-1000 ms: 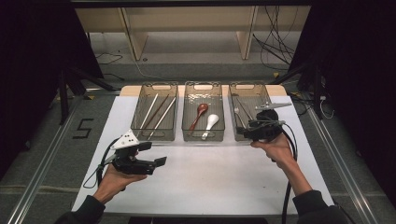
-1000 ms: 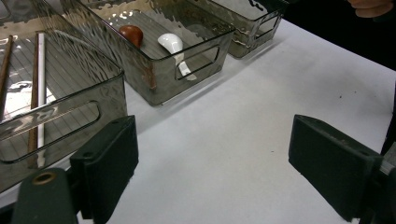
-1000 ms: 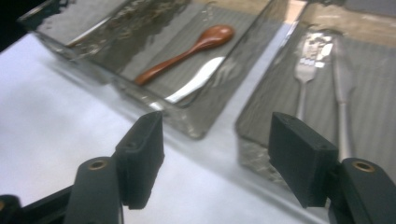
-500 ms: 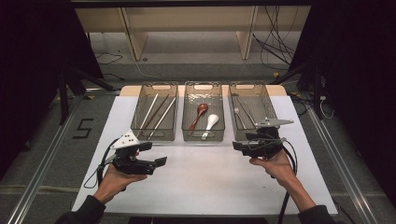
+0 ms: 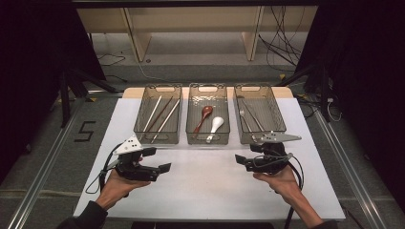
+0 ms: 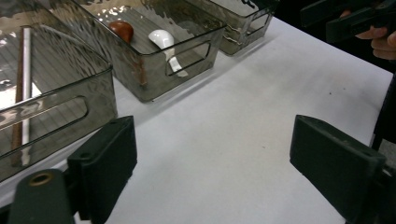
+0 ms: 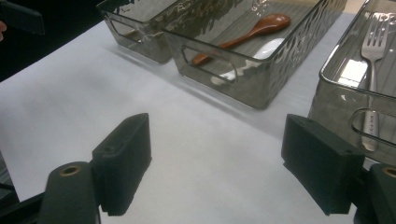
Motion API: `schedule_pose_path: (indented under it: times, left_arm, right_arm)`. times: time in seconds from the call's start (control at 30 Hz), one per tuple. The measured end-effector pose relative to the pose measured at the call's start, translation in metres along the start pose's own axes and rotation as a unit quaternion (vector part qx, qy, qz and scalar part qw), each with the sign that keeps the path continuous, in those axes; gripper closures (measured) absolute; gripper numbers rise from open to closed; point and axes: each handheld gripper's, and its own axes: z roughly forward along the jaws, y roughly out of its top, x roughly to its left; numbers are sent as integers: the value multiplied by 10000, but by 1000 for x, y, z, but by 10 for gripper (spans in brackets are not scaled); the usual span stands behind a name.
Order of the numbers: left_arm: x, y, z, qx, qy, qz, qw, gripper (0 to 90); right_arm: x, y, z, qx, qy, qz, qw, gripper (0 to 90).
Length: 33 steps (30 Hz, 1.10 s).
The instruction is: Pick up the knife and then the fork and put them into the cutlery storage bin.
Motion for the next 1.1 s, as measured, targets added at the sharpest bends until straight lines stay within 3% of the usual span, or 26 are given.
schedule_pose_path:
  times: [0.5, 1.1]
  left_arm:
    - [-4, -3, -2, -22, -129, 94, 9999, 111]
    - [-4, -8, -9, -128, -96, 52, 9999, 100]
  right_arm:
    - [8, -16, -16, -315, -77, -122, 9994, 204]
    - [15, -36, -24, -406, -114, -174, 9990, 204]
